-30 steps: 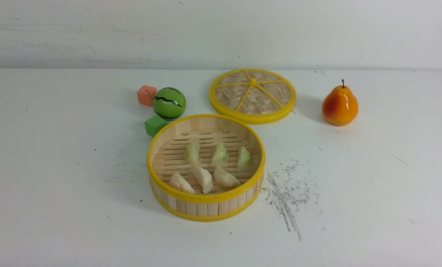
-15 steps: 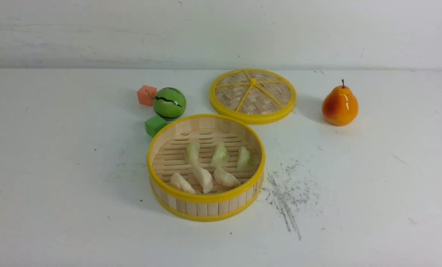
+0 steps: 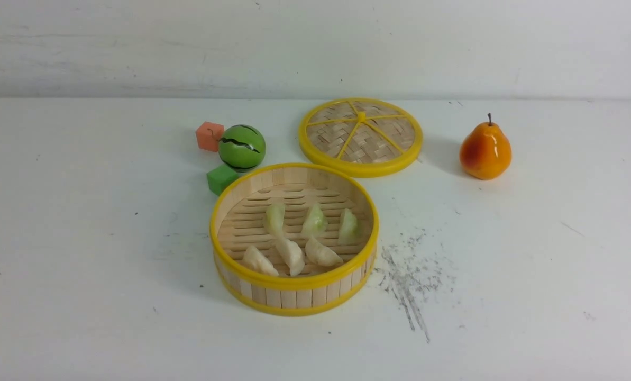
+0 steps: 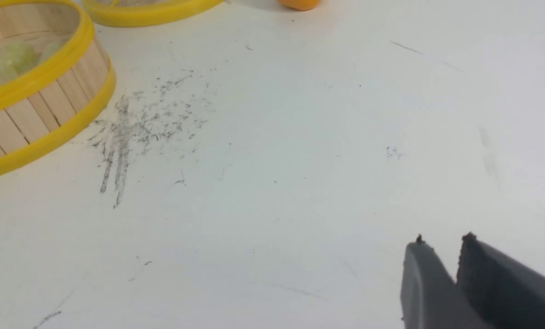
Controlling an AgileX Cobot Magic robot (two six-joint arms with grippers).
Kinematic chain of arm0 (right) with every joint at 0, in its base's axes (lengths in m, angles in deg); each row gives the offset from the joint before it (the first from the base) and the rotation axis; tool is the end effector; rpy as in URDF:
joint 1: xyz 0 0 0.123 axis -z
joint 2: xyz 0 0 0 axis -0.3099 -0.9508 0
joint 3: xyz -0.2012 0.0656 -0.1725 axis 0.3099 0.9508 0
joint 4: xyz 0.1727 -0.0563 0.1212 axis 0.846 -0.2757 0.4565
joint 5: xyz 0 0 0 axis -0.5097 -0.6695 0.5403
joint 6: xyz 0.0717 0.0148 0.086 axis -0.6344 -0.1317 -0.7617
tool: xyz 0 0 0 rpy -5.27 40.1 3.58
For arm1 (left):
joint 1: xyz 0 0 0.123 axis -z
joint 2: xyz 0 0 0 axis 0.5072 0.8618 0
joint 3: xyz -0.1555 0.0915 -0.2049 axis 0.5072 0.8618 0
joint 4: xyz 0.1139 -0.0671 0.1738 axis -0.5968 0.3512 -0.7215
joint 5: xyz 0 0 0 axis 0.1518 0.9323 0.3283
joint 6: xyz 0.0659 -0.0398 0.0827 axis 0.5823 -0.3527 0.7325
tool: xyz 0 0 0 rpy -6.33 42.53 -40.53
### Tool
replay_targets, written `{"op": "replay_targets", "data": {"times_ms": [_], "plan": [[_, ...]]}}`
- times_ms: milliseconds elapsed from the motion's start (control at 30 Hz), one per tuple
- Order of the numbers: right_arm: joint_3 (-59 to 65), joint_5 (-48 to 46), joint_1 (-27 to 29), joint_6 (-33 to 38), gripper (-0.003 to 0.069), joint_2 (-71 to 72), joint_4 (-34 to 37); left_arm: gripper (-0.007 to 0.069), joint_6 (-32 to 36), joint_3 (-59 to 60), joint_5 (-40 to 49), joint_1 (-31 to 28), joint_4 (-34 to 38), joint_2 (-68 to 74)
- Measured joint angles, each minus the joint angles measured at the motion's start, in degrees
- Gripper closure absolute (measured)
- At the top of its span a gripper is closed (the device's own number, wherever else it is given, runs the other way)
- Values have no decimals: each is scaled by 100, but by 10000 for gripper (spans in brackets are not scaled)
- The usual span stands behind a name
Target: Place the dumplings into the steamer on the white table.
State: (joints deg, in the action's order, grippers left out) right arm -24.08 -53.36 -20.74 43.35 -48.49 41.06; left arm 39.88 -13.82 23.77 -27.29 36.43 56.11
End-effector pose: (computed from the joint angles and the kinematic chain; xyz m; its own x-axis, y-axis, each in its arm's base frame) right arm 0.0529 0.0051 0.1664 -0.3254 0.1644 -0.9312 -0.0108 0.9841 0.1775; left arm 0.0505 -0.0090 0.1620 -0.3247 -0.0397 -0.9450 0.0886 0.9934 -0.0722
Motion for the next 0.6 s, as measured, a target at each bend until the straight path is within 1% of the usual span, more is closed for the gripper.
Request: {"op": "replay_targets", "data": {"times_ms": [600], "plan": [[0,0,0,0,526,0,0,631,0,0,0,0,0,0]]}}
